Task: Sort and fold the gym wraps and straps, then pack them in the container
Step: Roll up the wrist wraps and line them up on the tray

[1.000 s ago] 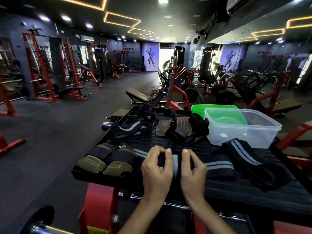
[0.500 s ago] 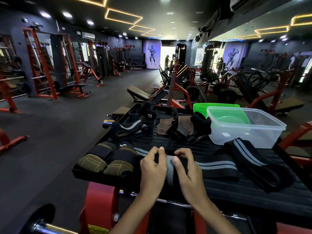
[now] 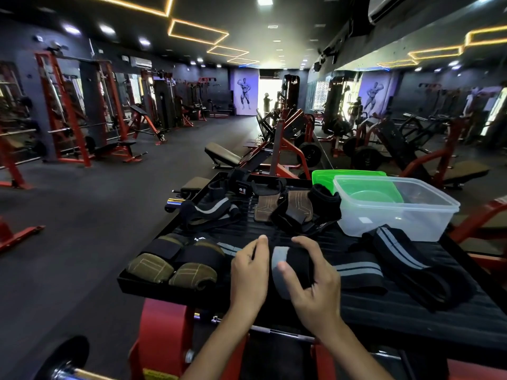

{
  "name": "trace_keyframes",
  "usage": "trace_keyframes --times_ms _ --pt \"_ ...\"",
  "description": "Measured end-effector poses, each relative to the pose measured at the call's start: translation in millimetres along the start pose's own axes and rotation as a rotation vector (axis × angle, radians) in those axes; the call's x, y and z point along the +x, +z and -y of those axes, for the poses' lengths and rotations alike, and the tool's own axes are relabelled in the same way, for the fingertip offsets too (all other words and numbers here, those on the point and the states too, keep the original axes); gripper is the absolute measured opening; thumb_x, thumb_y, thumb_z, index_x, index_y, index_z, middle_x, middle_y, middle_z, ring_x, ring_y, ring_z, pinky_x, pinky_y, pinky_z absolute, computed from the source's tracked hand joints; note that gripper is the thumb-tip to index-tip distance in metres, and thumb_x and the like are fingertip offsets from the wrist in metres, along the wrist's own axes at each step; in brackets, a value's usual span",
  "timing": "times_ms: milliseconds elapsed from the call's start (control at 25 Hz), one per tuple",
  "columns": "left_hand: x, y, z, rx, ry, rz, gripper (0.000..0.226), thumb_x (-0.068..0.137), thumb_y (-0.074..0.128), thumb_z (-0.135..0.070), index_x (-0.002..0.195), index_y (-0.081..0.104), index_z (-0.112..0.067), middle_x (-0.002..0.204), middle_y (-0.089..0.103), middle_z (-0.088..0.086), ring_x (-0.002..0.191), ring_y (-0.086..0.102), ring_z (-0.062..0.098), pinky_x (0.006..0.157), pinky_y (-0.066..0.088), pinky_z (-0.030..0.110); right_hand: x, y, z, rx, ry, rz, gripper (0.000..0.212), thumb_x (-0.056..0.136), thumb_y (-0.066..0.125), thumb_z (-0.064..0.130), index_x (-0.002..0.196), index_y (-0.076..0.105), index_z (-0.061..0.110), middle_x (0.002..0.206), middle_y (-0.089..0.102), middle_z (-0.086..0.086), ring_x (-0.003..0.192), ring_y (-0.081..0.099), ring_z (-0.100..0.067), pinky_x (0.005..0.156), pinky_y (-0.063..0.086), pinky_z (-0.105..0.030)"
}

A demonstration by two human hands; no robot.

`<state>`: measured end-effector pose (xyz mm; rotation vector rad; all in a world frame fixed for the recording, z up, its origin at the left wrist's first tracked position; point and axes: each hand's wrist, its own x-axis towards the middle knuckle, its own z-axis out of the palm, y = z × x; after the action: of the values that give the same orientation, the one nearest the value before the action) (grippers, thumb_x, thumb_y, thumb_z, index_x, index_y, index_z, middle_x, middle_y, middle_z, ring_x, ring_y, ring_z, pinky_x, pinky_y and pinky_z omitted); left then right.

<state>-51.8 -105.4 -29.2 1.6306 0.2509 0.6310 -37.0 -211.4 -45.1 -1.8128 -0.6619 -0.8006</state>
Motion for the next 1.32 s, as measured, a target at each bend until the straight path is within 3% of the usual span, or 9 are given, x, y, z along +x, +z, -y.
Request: trace_keyframes --times_ms 120,280,520,720,840,960,1080,1200,1320 --pt "-12 4 -3 -0.028 0.128 0.018 0.037 0.092 0.051 -0.033 0.061 0.049 -0.013 0.052 0.044 -0.008 0.051 0.04 0.002 0.055 0.036 0.025 8 -3 0 0.039 -0.07 -0.105 0.031 0.081 0.057 0.04 0.074 0.054 0.01 0.059 0.055 0.005 0.054 0.049 -0.007 0.054 0.04 -0.018" --pt "-13 -3 2 0.135 0.51 -0.072 0.025 0.088 0.04 -0.037 0.069 0.044 -0.022 0.049 0.037 -0.015 0.046 0.039 0.001 0.047 0.029 0.014 10 4 15 0.339 0.306 -0.093 0.043 0.078 0.054 0.049 0.064 0.051 0.008 0.056 0.046 -0.008 0.052 0.042 -0.008 0.052 0.035 -0.028" --pt "-5 -1 -3 0.017 0.152 0.072 0.039 0.09 0.053 -0.039 0.056 0.045 -0.022 0.051 0.043 -0.007 0.051 0.039 0.004 0.053 0.033 0.022 16 -7 1 -0.044 -0.119 -0.007 0.024 0.083 0.059 0.033 0.082 0.062 0.01 0.074 0.06 0.003 0.067 0.054 -0.006 0.062 0.044 -0.018" --pt "-34 18 1 -0.099 0.292 -0.029 0.041 0.072 0.052 -0.059 0.088 0.053 -0.02 0.071 0.065 -0.016 0.062 0.06 0.0 0.057 0.041 0.008 18 6 12 0.187 0.201 -0.254 0.023 0.086 0.047 0.039 0.071 0.055 0.022 0.065 0.056 0.006 0.062 0.051 -0.005 0.059 0.04 -0.022" --pt "-33 17 3 -0.152 0.283 -0.086 0.041 0.073 0.05 -0.059 0.086 0.054 -0.02 0.075 0.065 -0.017 0.063 0.06 -0.001 0.057 0.041 0.007 11 8 12 0.258 0.231 -0.161 0.024 0.087 0.042 0.044 0.083 0.056 0.025 0.075 0.059 0.007 0.069 0.056 -0.009 0.064 0.045 -0.028" --pt "-16 8 4 -0.12 0.249 -0.055 0.045 0.076 0.044 -0.059 0.081 0.056 -0.016 0.068 0.061 -0.008 0.059 0.054 0.001 0.056 0.043 0.013 6 1 8 0.219 0.132 0.009 0.02 0.086 0.043 0.043 0.099 0.052 0.031 0.087 0.059 0.012 0.082 0.059 -0.008 0.072 0.046 -0.02" --pt "-12 5 2 -0.092 0.172 0.021 0.051 0.073 0.042 -0.065 0.078 0.058 -0.017 0.065 0.059 0.006 0.057 0.052 0.004 0.057 0.043 0.02 13 -6 -2 0.062 -0.01 0.07 0.019 0.088 0.049 0.039 0.083 0.053 0.021 0.066 0.053 0.011 0.059 0.052 -0.003 0.054 0.041 -0.018" --pt "-14 7 -1 0.02 0.21 0.003 0.042 0.076 0.053 -0.069 0.082 0.058 -0.027 0.074 0.064 -0.011 0.061 0.057 -0.001 0.055 0.039 0.007 17 1 -4 0.167 0.212 -0.043 0.037 0.085 0.05 0.046 0.063 0.051 0.016 0.049 0.044 0.007 0.046 0.039 -0.002 0.048 0.034 -0.019" --pt "-15 8 -3 0.072 0.324 -0.021 0.023 0.081 0.068 -0.043 0.082 0.053 -0.025 0.065 0.061 -0.021 0.058 0.057 -0.003 0.053 0.037 0.005 21 7 -3 0.363 0.587 0.008 0.041 0.087 0.058 0.043 0.056 0.054 0.017 0.052 0.048 0.003 0.056 0.045 -0.01 0.061 0.038 -0.034"
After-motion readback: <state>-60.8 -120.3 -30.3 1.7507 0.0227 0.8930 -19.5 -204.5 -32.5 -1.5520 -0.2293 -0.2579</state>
